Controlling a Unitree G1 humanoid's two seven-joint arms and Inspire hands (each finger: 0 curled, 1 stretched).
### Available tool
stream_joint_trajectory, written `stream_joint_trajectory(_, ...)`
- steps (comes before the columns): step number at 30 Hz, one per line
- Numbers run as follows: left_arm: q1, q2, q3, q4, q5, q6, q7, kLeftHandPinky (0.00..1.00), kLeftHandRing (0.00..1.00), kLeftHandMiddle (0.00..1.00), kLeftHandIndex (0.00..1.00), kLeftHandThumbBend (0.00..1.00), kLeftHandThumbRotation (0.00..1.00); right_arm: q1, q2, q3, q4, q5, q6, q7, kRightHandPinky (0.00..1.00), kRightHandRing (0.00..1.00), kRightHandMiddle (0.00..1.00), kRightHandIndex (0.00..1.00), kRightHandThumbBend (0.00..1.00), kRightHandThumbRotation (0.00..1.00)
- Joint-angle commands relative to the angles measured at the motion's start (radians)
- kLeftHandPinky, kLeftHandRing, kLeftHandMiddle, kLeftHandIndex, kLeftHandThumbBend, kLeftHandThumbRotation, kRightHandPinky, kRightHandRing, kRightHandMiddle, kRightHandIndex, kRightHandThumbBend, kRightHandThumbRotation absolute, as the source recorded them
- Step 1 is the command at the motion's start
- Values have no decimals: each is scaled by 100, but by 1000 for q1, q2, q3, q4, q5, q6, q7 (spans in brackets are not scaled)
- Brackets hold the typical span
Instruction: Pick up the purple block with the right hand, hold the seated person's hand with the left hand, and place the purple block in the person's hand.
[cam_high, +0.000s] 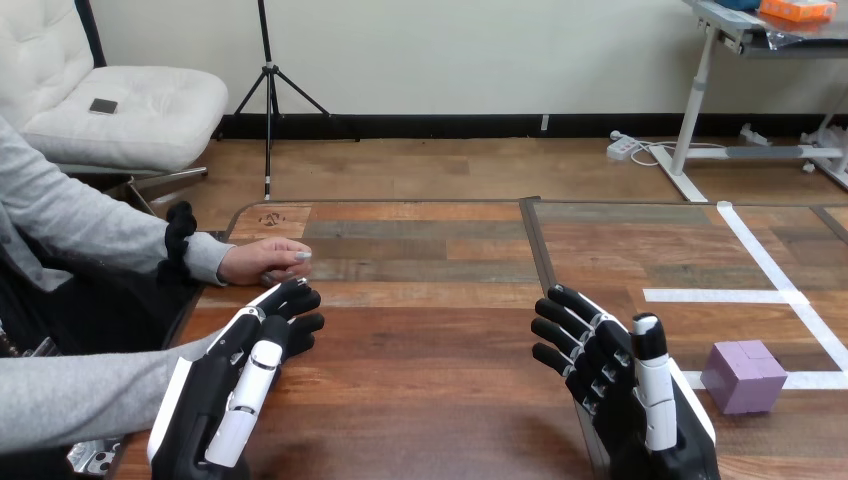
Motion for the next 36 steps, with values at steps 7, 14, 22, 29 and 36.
stream_joint_trajectory(7, -60, -2, -7, -31, 10, -13, -1, 81, 80, 81, 80, 39, 80, -132, -50, -41, 13, -20, -65, 0, 88, 87, 87, 86, 87, 94)
stream_joint_trajectory(14, -60, -2, -7, -37, 13, -10, 3, 81, 80, 81, 80, 39, 80, -195, -71, -73, 77, -17, -111, -16, 87, 86, 87, 86, 86, 94)
stream_joint_trajectory(22, -62, -3, -6, -40, 26, -7, 15, 81, 79, 81, 80, 38, 80, -262, -105, -107, 147, -21, -140, -24, 85, 86, 86, 85, 86, 95)
stream_joint_trajectory(29, -61, -2, -7, -42, 21, -1, 12, 81, 79, 81, 80, 39, 80, -302, -141, -131, 185, -63, -163, -71, 86, 86, 85, 85, 84, 96)
stream_joint_trajectory(36, -63, -2, -8, -37, 24, -11, 10, 81, 79, 81, 80, 39, 80, -358, -170, -160, 270, -73, -209, -90, 87, 86, 86, 86, 80, 98)
